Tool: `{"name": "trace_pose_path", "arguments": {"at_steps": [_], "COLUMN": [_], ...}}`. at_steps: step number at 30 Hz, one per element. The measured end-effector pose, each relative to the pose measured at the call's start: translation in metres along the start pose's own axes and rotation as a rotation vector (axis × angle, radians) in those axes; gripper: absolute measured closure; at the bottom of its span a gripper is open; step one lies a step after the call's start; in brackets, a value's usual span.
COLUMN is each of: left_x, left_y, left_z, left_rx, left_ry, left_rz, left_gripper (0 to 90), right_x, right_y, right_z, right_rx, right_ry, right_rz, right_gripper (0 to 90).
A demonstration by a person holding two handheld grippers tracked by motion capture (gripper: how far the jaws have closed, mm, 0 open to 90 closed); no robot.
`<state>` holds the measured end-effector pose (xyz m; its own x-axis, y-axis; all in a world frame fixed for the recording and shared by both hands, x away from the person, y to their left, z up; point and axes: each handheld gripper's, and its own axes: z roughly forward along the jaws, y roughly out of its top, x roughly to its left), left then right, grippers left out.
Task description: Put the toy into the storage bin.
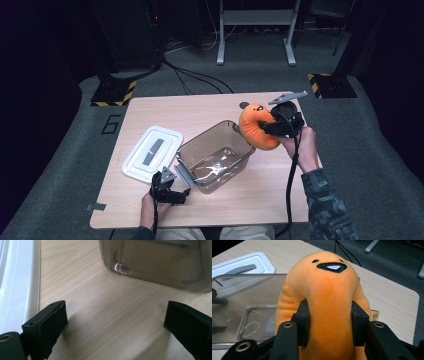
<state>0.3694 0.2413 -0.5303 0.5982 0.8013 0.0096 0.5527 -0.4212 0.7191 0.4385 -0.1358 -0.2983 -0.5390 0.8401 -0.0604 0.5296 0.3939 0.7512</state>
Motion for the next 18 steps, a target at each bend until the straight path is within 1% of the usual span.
{"name": "trace_pose_path", "arguments": {"at_steps": [3,5,6,10,16,17,18], "left_x": [0.0,0.0,0.0,0.0,0.0,0.0,0.0], "left_y": [0.0,0.0,0.0,0.0,0.0,0.0,0.0], "left_z": [0.0,0.0,0.0,0.0,0.0,0.0,0.0], "left_rx": [0.0,0.0,0.0,0.0,-0.001,0.0,0.0], "left_ry": [-0.001,0.0,-0.001,-0.001,0.0,0.0,0.0], "left_rz": [-0.002,-0.001,-0.002,-0.002,-0.001,-0.001,-0.001], "left_gripper": [4.4,4.5,4.4,4.5,4.5,4.5,4.5], "right_x": [0.002,0.004,0.004,0.008,0.012,0.012,0.013], "right_y": [0.002,0.003,0.004,0.007,0.01,0.01,0.011], "right_z": [0.003,0.005,0.006,0.011,0.017,0.018,0.019], "right_rx": [0.001,0.003,0.002,0.003,0.012,0.01,0.01], "right_ry": [0.005,0.009,0.01,0.019,0.027,0.028,0.028], "right_rz": [-0.01,-0.007,-0.017,-0.028,-0.022,-0.033,-0.024], "right_gripper": [59.8,59.8,59.8,59.8,59.8,59.8,59.8]}}
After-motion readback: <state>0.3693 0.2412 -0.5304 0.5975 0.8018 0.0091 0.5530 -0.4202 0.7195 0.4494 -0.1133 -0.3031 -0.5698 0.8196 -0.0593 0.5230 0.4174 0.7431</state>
